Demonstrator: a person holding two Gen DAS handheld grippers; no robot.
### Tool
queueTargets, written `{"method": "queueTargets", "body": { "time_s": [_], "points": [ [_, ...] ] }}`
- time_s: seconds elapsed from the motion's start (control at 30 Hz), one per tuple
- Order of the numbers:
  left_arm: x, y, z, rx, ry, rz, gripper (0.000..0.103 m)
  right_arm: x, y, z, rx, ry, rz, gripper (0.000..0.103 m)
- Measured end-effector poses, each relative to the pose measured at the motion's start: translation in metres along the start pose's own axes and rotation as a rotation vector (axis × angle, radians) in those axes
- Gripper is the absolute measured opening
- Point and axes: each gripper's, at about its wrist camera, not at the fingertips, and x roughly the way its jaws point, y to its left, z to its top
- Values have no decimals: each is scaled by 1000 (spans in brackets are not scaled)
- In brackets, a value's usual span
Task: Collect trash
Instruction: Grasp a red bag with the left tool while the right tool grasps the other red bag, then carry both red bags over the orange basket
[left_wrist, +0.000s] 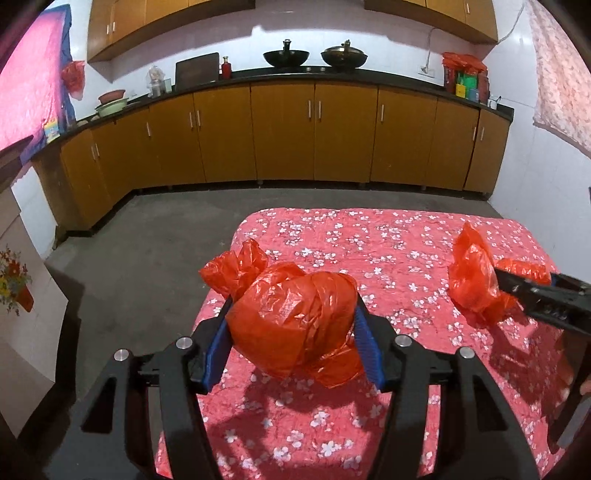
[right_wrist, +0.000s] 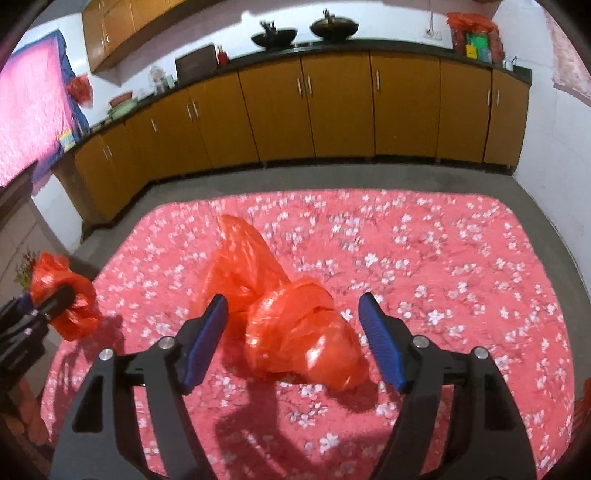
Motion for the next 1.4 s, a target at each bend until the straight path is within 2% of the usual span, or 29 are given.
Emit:
{"method": "queueTargets", "body": {
  "time_s": [0.1, 0.23, 0.57, 1.4],
  "points": [
    [3, -3, -2, 4, 4, -5, 59, 9, 2, -3, -12, 43, 20, 46],
    [3, -9, -3, 8, 10, -13, 59, 6, 2, -6, -10, 43, 21, 40],
    [-16, -25, -5, 26, 5, -32, 60, -32, -2, -24, -19, 19, -13, 38],
    [-107, -93, -15, 100, -54, -122, 60, -190, -50, -83, 69, -63, -99, 38]
  ]
}}
